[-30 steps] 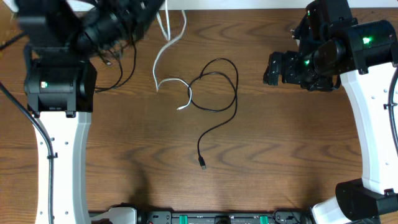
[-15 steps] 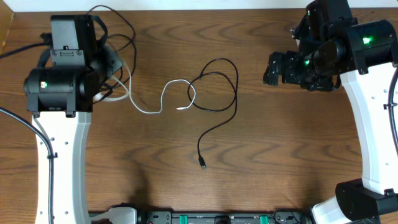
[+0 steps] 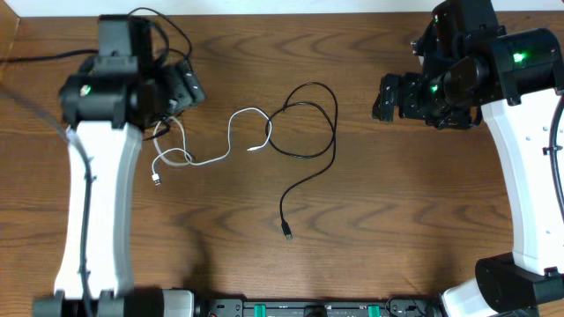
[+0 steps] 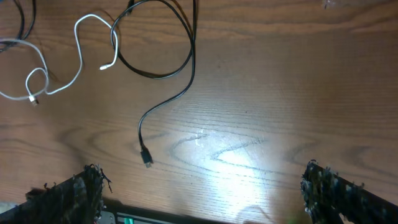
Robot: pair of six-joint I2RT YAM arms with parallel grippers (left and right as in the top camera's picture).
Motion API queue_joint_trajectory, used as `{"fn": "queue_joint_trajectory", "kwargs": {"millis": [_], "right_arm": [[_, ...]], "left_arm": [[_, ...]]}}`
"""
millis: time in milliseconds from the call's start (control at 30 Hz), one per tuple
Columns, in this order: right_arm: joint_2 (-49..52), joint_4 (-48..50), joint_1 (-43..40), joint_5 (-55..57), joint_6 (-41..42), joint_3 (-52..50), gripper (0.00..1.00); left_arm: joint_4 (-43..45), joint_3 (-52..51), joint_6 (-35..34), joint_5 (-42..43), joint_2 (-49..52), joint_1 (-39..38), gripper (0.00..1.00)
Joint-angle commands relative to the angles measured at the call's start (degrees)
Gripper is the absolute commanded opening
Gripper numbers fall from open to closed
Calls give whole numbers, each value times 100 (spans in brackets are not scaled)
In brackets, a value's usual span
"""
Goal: Untangle cables
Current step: 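Lower the white cable and move the left gripper back toward center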
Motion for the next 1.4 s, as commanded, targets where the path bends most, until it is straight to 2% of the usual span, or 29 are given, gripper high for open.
{"fn": "queue_joint_trajectory", "kwargs": {"millis": [0, 267, 400, 500, 633, 767, 867, 933, 1100, 1333, 1367], "right_arm": [[-57, -7, 28, 22, -63, 11, 99], [-57, -7, 28, 22, -63, 11, 99], [-57, -7, 28, 22, -63, 11, 99], [-57, -7, 28, 22, -63, 11, 99], [-57, -4, 28, 22, -63, 11, 99], [-57, -4, 28, 22, -61, 11, 99], [-57, -4, 28, 22, -63, 11, 99], [-57, -4, 28, 22, -63, 11, 99], [-57, -4, 28, 22, -63, 11, 99], [-57, -7, 28, 22, -63, 11, 99], [-57, -4, 28, 22, -63, 11, 99]], "left_arm": [[-20, -98, 935, 651, 662, 13, 91], [308, -98, 1473, 651, 2039, -125, 85], [824, -98, 1558, 654, 2520, -284, 84], [1283, -98, 1709, 649, 2848, -426, 77], [1825, -98, 1989, 645, 3274, -627, 77], [1878, -98, 2446, 616, 3499, -743, 77], [1902, -98, 2518, 365, 3602, -769, 76], [1974, -107, 2520, 164, 3659, -769, 66], [1996, -107, 2520, 125, 3794, -769, 60], [1810, -109, 2695, 286, 3965, -769, 58], [1814, -109, 2693, 286, 3965, -769, 55]]}}
